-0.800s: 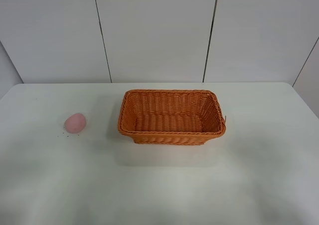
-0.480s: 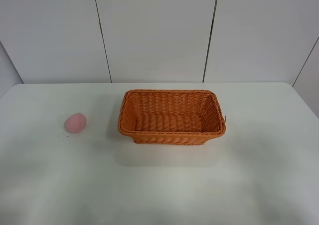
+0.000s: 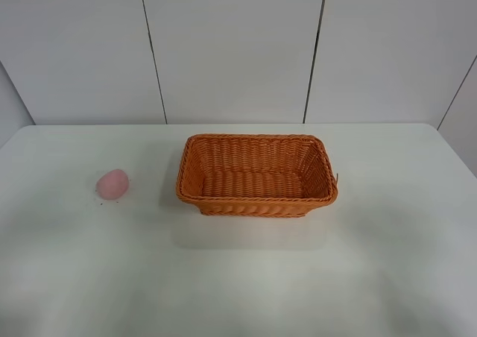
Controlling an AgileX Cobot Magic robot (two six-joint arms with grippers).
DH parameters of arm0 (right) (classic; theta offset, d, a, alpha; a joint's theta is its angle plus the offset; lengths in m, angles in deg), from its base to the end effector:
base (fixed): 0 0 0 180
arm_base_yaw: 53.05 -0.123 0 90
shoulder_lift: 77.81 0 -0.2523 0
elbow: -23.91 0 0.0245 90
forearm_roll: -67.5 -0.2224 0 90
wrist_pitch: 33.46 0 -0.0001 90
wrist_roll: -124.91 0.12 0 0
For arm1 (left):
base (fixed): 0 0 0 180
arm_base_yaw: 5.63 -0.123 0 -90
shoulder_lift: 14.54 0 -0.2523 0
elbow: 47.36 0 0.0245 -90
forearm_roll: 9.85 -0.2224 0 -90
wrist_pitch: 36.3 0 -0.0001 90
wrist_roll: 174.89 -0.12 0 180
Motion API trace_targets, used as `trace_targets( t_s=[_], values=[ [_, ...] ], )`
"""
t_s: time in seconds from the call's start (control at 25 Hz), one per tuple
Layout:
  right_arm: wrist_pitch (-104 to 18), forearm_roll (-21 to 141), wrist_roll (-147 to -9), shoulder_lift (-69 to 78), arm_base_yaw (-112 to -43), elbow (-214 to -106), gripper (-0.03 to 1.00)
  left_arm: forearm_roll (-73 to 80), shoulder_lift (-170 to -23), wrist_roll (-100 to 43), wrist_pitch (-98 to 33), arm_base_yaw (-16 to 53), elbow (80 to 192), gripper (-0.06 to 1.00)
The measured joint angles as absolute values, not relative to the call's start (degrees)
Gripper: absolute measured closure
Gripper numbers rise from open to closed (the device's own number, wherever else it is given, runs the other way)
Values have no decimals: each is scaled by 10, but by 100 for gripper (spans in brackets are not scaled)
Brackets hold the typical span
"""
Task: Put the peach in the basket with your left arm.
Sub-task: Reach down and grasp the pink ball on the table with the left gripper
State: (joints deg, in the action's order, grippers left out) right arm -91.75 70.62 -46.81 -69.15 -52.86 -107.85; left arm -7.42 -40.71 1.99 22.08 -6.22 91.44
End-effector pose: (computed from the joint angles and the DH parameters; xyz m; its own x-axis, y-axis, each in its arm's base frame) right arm 0.0319 -0.0057 0.2519 -0.4169 0.1169 -0.9014 0.0941 0.9919 0.0851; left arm 0.0667 -0.0036 0.2724 -0.5830 0.0262 -0.8121 0.0378 0.9993 0.0051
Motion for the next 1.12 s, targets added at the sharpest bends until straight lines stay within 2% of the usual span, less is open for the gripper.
trace_targets(
  t_s=[0.28, 0.68, 1.12],
  values=[
    [-918, 706, -468, -692, -529, -1079, 27, -69, -718, 9, 148, -62, 1008, 9],
    [-918, 706, -468, -692, -529, -1079, 27, -47, -1134, -3, 118, -62, 1240, 9],
    [-918, 706, -468, -692, -529, -1079, 27, -39, -1400, -3, 114, -62, 1438, 9]
  ],
)
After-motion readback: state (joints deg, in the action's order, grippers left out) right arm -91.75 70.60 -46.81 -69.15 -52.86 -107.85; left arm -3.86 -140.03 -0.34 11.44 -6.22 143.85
